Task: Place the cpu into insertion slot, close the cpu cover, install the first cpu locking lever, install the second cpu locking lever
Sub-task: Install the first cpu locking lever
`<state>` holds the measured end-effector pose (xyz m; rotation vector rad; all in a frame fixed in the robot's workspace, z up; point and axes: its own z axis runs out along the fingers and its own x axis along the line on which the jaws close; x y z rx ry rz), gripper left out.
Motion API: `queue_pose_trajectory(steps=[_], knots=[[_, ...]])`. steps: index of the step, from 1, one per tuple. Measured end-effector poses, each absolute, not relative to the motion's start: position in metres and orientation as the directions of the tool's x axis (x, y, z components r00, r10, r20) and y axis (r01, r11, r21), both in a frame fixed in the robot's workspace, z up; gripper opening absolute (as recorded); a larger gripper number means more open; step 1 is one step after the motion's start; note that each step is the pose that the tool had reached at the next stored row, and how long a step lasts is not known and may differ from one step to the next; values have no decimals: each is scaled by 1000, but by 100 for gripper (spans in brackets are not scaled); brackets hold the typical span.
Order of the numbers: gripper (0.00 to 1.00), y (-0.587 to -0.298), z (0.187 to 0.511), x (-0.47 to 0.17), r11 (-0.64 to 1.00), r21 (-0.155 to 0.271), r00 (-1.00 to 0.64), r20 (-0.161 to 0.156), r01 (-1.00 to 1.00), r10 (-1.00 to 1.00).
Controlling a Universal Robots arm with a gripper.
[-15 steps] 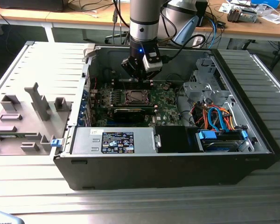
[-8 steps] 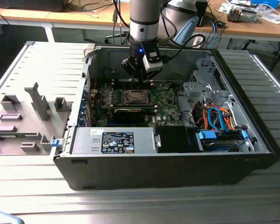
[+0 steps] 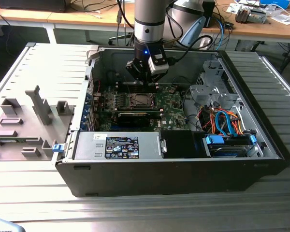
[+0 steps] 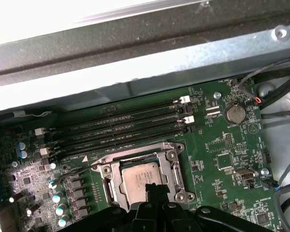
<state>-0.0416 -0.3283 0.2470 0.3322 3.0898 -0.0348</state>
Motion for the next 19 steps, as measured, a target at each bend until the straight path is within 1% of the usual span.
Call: queue_pose_trajectory(steps=[19], knots=[[11,-328,247,-42,981,-19,-981,-36,193,193]])
